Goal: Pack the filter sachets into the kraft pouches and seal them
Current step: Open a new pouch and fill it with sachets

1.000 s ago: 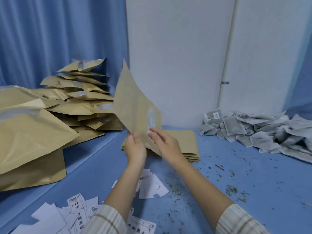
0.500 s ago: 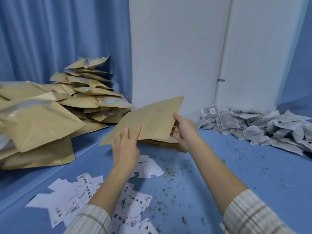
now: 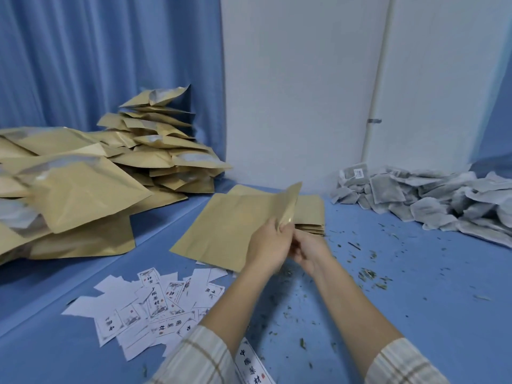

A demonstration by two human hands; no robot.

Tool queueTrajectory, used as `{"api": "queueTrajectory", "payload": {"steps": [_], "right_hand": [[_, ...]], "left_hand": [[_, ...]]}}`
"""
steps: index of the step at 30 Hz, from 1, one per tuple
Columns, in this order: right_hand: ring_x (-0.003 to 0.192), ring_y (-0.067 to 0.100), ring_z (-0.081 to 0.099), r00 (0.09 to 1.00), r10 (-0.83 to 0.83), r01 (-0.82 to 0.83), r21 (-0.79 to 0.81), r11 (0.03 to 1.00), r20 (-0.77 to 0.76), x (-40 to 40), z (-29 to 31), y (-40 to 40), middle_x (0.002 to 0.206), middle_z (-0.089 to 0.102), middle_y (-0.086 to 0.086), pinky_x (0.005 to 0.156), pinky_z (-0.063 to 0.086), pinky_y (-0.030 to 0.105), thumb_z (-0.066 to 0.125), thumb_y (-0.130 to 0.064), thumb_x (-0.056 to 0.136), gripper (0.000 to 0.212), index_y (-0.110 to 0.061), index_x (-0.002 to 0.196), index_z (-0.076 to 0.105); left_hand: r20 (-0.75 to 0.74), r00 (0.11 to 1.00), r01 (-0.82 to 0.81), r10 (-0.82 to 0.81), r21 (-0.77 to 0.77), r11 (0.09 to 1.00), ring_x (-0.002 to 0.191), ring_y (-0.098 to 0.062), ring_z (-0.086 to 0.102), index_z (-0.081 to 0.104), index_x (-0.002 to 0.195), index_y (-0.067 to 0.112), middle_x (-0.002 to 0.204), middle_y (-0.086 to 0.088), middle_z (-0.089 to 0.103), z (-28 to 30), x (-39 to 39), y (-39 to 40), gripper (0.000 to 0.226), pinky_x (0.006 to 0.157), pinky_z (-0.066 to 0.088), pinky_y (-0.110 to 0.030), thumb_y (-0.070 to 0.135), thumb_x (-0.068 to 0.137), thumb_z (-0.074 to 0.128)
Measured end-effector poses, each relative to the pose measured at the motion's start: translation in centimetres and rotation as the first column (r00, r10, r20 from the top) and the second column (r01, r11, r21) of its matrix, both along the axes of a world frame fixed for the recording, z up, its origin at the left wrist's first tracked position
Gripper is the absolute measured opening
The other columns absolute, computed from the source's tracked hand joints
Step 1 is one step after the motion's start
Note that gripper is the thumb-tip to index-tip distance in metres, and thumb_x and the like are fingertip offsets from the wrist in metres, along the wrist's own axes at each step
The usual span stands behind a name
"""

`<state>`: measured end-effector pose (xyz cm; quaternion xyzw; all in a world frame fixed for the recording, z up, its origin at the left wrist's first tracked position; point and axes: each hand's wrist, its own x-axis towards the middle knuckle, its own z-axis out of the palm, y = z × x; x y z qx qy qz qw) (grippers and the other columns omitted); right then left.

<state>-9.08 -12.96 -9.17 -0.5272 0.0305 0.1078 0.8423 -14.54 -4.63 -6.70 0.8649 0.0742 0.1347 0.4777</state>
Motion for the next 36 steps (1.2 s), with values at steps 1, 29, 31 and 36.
{"api": "queueTrajectory", "payload": {"steps": [1,29,31,36], "right_hand": [[0.064,0.021,0.06,1.0,-0.027,0.027,-0.023,0.999,-0.002,0.0,0.0,0.0,0.075,0.064,0.013,0.06,0.05,0.03,0.064,0.003,0.079,0.017,-0.004,0.065,0.068],[0.051,0.007,0.035,0.87,-0.069,0.391,-0.599,0.699,0.488,0.5,-2.1,-4.5,0.054,0.042,-0.007,0.048,0.03,0.014,0.056,-0.009,0.083,0.027,-0.017,0.061,0.042],[0.052,0.008,0.029,0.827,-0.078,0.46,-0.592,0.661,0.556,0.6,-2.0,-4.5,0.056,0.038,-0.005,0.047,0.031,0.015,0.05,-0.002,0.083,0.03,-0.016,0.062,0.034],[0.06,0.011,0.043,0.858,-0.199,0.482,-0.608,0.631,0.473,1.6,-2.0,-5.8,0.067,0.046,-0.004,0.048,0.034,0.013,0.059,-0.014,0.084,0.02,-0.015,0.076,0.041]], "left_hand": [[-0.015,0.999,-0.036,0.036,-0.012,0.999,0.111,-0.029,0.056,0.054,0.119,0.013,0.117,-0.01,0.063,0.1,0.3,-0.7,0.043,0.094,0.044,-0.035,0.045,0.092,0.045],[0.054,0.995,-0.104,0.089,0.624,0.774,0.091,-0.03,0.064,0.064,0.095,0.006,0.097,-0.014,0.066,-0.7,3.5,-5.1,0.022,0.061,0.039,-0.028,0.006,0.091,0.042],[0.09,0.994,-0.104,0.06,0.646,0.756,0.09,-0.032,0.064,0.062,0.093,0.004,0.095,-0.016,0.066,-0.5,3.6,-5.6,0.019,0.06,0.037,-0.029,0.005,0.09,0.043],[0.177,0.983,-0.143,0.046,0.59,0.794,0.088,-0.036,0.062,0.054,0.085,0.005,0.093,-0.019,0.066,0.0,3.6,-5.8,0.016,0.061,0.034,-0.03,0.008,0.092,0.041]]}}
